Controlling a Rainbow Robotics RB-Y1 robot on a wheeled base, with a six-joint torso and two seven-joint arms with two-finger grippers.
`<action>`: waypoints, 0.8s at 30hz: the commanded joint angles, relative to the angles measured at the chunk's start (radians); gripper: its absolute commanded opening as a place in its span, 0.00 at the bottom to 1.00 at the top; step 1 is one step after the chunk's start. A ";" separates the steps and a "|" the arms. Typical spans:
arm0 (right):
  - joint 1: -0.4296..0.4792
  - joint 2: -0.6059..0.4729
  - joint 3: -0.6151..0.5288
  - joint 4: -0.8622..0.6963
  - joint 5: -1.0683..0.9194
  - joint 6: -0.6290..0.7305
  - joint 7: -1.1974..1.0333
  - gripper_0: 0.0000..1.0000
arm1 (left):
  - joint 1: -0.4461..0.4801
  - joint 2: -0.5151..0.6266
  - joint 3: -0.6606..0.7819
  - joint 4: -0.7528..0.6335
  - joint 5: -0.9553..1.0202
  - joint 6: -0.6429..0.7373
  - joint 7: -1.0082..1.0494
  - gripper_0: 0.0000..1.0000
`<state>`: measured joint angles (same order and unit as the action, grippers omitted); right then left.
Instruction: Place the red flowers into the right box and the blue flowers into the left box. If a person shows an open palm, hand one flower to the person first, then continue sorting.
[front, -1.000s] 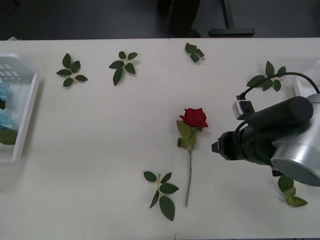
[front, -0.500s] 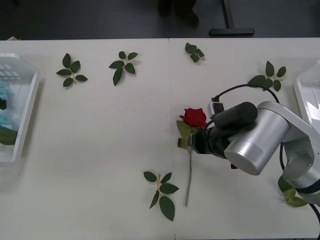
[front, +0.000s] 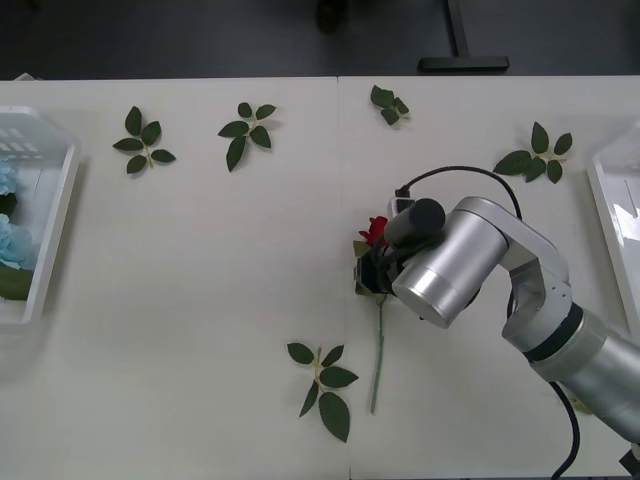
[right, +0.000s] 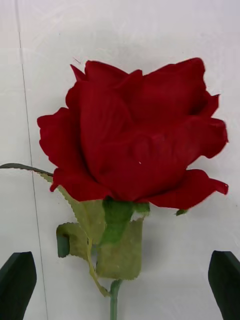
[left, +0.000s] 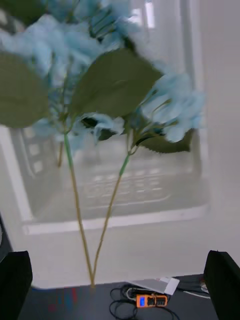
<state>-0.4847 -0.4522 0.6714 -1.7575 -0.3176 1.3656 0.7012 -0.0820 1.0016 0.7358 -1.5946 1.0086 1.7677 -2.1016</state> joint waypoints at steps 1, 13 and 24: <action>-0.054 0.046 0.034 0.046 0.031 -0.026 -0.028 1.00 | -0.007 0.035 -0.131 -0.119 0.128 -0.102 0.084 1.00; -0.086 0.096 0.037 0.159 0.045 -0.059 -0.035 1.00 | 0.014 -0.169 -0.458 -0.153 0.278 -0.608 0.048 1.00; -0.092 0.104 0.053 0.174 0.061 -0.060 -0.037 0.05 | 0.151 -0.308 -0.661 -0.240 0.519 -0.889 -0.308 1.00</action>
<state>-0.5391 -0.3754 0.7034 -1.5742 -0.2760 1.3141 0.6982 -0.0066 0.7088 0.1032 -1.7627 1.4527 0.9144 -2.4113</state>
